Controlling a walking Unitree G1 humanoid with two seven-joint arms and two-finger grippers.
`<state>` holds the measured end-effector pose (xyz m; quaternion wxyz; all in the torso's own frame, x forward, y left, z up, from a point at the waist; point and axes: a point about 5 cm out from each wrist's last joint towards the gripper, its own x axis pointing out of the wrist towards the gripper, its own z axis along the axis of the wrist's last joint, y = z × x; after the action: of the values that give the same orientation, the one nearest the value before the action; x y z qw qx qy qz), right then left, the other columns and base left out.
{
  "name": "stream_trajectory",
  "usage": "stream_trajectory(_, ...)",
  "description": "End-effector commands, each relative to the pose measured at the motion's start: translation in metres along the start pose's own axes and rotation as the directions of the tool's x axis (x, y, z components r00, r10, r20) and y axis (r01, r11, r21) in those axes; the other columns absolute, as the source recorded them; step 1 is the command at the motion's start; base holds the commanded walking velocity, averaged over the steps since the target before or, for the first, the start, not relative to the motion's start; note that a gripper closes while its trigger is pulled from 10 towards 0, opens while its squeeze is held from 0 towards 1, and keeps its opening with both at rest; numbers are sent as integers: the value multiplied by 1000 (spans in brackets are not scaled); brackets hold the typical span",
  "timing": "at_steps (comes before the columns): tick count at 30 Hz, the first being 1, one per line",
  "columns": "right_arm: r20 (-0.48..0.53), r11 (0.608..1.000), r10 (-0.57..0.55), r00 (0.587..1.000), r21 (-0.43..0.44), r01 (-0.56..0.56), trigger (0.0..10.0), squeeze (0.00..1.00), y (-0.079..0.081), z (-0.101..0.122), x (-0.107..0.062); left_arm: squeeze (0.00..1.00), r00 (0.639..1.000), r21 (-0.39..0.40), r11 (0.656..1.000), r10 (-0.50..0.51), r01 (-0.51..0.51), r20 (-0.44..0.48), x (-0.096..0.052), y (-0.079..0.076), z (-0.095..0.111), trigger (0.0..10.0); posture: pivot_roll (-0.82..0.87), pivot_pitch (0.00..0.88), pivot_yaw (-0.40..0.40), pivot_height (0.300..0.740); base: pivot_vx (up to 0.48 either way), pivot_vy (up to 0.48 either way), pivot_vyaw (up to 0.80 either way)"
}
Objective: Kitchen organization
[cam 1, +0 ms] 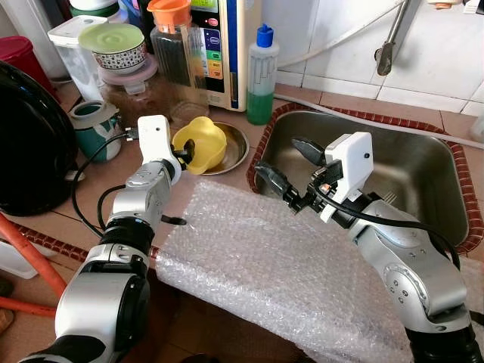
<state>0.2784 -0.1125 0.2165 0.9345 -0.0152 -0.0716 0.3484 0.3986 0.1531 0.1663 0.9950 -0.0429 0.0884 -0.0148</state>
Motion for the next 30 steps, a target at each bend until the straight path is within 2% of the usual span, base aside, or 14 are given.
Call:
stream_trajectory(1,2,1000,9,1000,-5,-9,10000,0,0,1,2,0,999,31,1000,4,-6,50,-1,1,8,10000,-47,88,55,740,0,0,0)
stream_trajectory(4,2,1000,9,1000,-6,-9,10000,0,0,1,2,0,999,54,999,2,-5,50,-2,-1,6,10000,-48,87,55,740,0,0,0)
stream_trajectory(11,-1,1000,7,1000,-8,-7,10000,0,-1,0,2,0,989,88,996,-3,-11,150,-7,-5,11,10000,-49,85,50,740,0,0,0)
stream_trajectory(15,-1,1000,7,1000,-11,-7,10000,0,-2,0,2,0,991,79,996,25,-36,135,-9,-3,6,10000,-48,84,49,740,0,0,0)
stream_trajectory(18,-1,1000,4,1000,-10,-4,10000,0,-3,0,2,0,976,67,994,67,-82,207,-11,2,12,10000,-48,83,48,740,0,0,0)
stream_trajectory(19,-1,1000,3,1000,-10,-3,10000,0,-4,0,2,0,953,38,990,119,-135,277,-15,7,20,10000,-48,83,46,740,0,0,0)
stream_trajectory(20,-2,1000,3,1000,-10,-3,10000,0,-4,0,1,0,948,47,987,131,-151,291,-16,9,22,10000,-47,83,45,740,0,0,0)
stream_trajectory(23,-4,1000,4,1000,-9,-4,10000,0,-3,-1,2,0,947,35,986,146,-163,285,-16,11,21,10000,-48,84,43,740,0,0,0)
stream_trajectory(26,-6,1000,7,1000,-10,-7,10000,0,-4,-1,2,0,956,65,985,138,-160,259,-16,9,16,10000,-48,84,41,740,0,0,0)
stream_trajectory(27,-6,1000,7,1000,-11,-7,10000,0,-4,-1,2,0,962,34,989,135,-147,239,-16,8,12,10000,-48,84,41,740,0,0,0)
stream_trajectory(30,-8,1000,8,1000,-14,-8,10000,0,-4,-1,2,0,967,28,990,132,-142,217,-15,5,7,10000,-50,84,39,740,0,0,0)
